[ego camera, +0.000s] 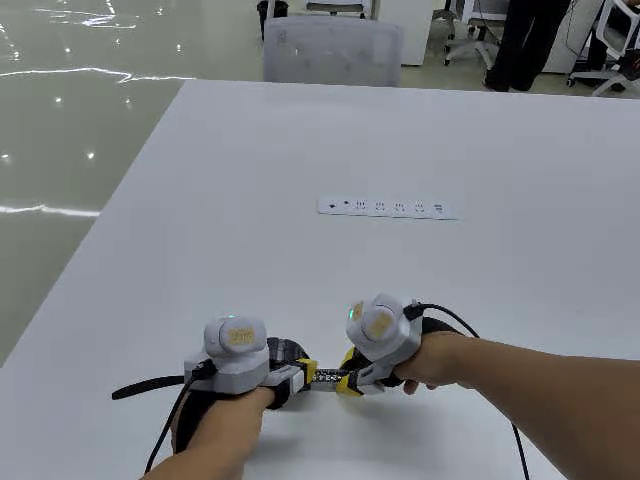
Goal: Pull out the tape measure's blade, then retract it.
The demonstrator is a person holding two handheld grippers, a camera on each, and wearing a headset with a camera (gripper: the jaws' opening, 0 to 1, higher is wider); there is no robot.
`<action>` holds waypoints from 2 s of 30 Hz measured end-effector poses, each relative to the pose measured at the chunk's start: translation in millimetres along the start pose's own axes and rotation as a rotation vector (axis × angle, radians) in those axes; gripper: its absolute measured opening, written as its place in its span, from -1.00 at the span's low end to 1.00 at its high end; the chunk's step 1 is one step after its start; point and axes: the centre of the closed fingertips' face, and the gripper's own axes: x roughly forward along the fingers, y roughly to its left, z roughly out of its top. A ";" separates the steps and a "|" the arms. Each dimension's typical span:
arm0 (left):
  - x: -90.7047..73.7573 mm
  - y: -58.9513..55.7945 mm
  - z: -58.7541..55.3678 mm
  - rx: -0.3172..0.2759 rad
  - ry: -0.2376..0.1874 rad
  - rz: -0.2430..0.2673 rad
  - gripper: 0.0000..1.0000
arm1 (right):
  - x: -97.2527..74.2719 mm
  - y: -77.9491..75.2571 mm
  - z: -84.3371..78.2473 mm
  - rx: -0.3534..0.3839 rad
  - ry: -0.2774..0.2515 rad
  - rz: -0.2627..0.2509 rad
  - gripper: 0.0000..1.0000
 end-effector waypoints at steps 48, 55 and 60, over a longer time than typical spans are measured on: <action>-0.3 -0.1 0.3 -0.003 0.003 -0.005 0.17 | 15.6 5.4 23.7 -0.081 -0.034 0.033 -0.70; 0.1 0.4 0.3 -0.006 0.007 -0.004 0.17 | 17.8 4.6 25.5 -0.066 -0.030 0.040 -0.72; -0.1 0.3 -0.1 -0.007 0.007 -0.005 0.17 | 19.8 5.0 28.2 -0.057 -0.037 0.040 -0.72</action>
